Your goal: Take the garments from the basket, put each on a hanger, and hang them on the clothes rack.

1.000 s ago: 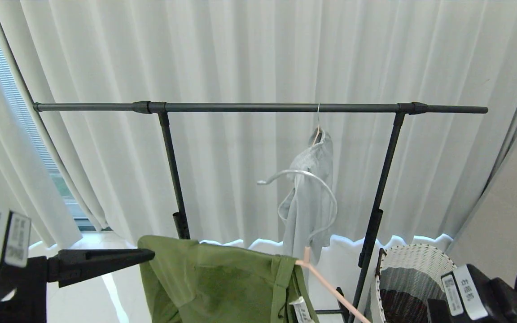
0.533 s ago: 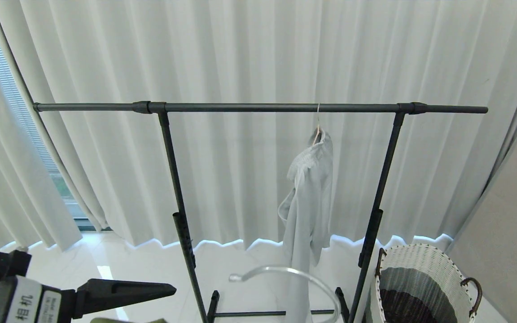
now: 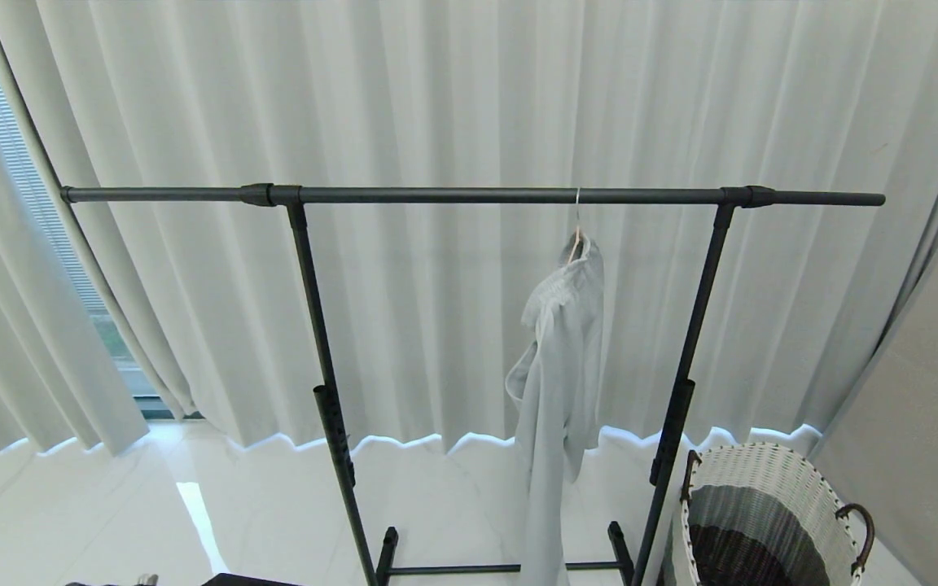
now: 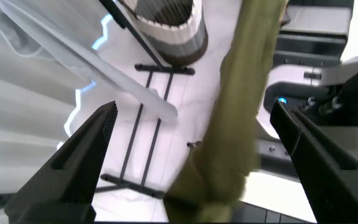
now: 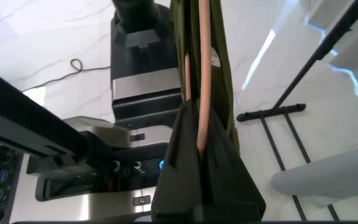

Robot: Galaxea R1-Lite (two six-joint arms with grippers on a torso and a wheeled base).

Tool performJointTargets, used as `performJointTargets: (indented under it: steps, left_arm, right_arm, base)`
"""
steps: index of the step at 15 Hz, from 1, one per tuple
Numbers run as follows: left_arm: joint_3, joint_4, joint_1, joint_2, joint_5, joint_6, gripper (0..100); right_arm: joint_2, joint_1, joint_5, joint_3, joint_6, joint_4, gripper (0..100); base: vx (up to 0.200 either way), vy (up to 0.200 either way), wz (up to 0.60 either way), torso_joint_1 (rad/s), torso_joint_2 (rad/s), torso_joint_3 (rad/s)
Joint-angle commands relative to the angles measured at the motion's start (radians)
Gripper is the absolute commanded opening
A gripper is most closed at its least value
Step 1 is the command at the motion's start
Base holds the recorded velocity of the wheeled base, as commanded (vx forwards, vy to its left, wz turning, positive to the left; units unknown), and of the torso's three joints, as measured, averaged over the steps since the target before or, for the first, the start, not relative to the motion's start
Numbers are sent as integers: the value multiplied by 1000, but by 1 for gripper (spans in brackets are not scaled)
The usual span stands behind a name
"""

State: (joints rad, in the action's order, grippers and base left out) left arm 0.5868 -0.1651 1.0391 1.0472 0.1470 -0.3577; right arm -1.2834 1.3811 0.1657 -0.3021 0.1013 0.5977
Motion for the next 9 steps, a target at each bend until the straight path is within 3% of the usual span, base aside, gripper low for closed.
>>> performJointTargets:
  steps: [1, 5, 6, 9]
  left_arm:
    - [-4, 21, 1, 40, -1, -1, 100]
    - [-8, 24, 1, 53, 0, -3, 100]
    - [-10, 24, 2, 53, 0, -3, 0]
    - [-32, 24, 5, 43, 0, -9, 0]
  right_arm:
    - [-10, 10, 0, -11, 0, 1, 0]
    - [-17, 10, 0, -26, 0, 1, 0]
    - [-17, 10, 0, -26, 0, 1, 0]
    - [-16, 10, -6, -28, 2, 2, 0]
  base:
    - [0, 0, 0, 0, 0, 0]
    - [0, 0, 0, 0, 0, 0]
    - [0, 0, 0, 0, 0, 0]
    - [0, 0, 0, 0, 0, 0]
